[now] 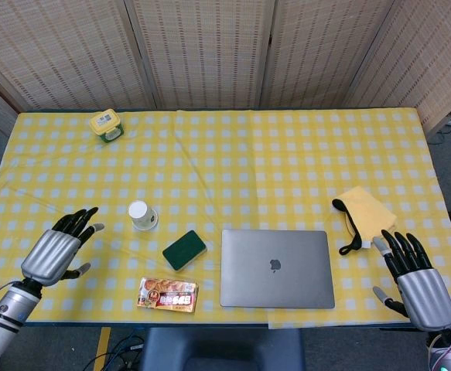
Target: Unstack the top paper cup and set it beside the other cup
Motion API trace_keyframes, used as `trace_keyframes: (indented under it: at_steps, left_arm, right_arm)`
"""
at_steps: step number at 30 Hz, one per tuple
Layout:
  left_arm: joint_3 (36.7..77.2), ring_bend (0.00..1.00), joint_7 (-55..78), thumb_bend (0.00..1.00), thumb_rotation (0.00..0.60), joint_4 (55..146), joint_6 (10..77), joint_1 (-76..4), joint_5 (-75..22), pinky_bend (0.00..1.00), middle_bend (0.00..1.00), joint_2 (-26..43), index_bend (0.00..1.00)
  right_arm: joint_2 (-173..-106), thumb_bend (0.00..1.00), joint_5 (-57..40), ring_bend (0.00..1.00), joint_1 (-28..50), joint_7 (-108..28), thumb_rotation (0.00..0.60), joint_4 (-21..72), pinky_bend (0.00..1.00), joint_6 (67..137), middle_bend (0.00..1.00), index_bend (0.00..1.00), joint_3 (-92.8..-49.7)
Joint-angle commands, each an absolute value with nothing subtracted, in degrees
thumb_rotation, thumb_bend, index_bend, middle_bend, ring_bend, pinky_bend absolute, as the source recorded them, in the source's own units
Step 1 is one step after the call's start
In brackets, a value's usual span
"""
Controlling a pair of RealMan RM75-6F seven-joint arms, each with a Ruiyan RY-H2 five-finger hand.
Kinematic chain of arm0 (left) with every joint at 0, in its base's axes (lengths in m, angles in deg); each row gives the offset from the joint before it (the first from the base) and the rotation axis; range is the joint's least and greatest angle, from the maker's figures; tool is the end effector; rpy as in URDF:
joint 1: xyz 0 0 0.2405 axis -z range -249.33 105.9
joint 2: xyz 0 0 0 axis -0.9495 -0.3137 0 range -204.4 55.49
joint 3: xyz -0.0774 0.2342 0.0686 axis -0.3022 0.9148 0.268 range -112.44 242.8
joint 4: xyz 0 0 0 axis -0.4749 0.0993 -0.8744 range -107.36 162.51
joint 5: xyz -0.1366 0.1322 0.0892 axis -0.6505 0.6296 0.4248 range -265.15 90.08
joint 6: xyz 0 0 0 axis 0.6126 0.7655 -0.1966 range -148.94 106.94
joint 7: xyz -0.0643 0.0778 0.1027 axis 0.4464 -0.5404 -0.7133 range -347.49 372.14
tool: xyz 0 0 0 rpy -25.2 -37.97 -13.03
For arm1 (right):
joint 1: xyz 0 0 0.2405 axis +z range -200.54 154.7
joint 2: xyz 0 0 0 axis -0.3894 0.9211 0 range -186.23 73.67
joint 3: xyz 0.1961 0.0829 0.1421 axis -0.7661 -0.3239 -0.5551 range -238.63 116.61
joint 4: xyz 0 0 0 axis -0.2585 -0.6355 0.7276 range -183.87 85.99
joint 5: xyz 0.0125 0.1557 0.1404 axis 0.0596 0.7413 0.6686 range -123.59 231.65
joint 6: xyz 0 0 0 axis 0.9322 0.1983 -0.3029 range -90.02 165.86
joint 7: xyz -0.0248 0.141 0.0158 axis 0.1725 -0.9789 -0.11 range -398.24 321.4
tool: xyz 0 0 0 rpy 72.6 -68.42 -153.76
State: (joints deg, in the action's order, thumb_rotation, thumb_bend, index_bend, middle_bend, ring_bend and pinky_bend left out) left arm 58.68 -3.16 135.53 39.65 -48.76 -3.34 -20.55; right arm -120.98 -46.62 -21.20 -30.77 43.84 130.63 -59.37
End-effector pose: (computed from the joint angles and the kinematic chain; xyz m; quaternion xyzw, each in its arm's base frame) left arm -0.2131 0.2583 0.1415 -0.7647 -0.3058 -0.3160 0.4711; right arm -0.2823 -0.1441 0.1484 0.6612 -0.2985 0.4065 0.5554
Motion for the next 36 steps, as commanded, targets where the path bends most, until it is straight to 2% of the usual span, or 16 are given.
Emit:
trace_keyframes:
  at_steps: [1, 6, 17, 27, 36]
  left_arm:
    - [55.1, 0.0, -7.1, 0.26, 0.6, 134.9, 33.5, -42.6, -9.8, 0.16, 0.0, -19.8, 0.24]
    - [53.5, 0.0, -13.2, 0.26, 0.6, 134.9, 27.7, -36.7, -18.6, 0.16, 0.0, -18.8, 0.25]
    - [53.9, 0.0, -24.6, 0.26, 0.6, 133.2, 23.7, -25.8, -34.9, 0.16, 0.0, -15.6, 0.23]
    - [56.5, 0.0, -27.9, 0.26, 0.6, 128.0, 20.9, -17.7, -43.1, 0.16, 0.0, -11.2, 0.24]
    - [59.8, 0.0, -29.0, 0.26, 0.6, 125.1, 21.3, -14.0, -45.7, 0.16, 0.0, -8.5, 0.24]
  right_arm:
    - [-120.9, 0.19, -46.2, 0.0, -21.1, -31.5, 0.6, 43.6, 0.0, 130.7, 0.0, 0.0, -59.8]
    - [-121.1, 0.19, -44.0, 0.0, -20.6, -32.7, 0.6, 43.2, 0.0, 130.0, 0.0, 0.0, -61.1]
    - [-120.8, 0.19, -40.8, 0.0, -19.4, -32.8, 0.6, 43.6, 0.0, 127.1, 0.0, 0.0, -62.3]
    - [-120.2, 0.19, -38.6, 0.0, -18.8, -34.1, 0.6, 43.8, 0.0, 125.8, 0.0, 0.0, -63.3]
    - [-119.9, 0.19, -38.0, 0.0, -18.6, -34.7, 0.6, 43.8, 0.0, 125.4, 0.0, 0.0, -63.5]
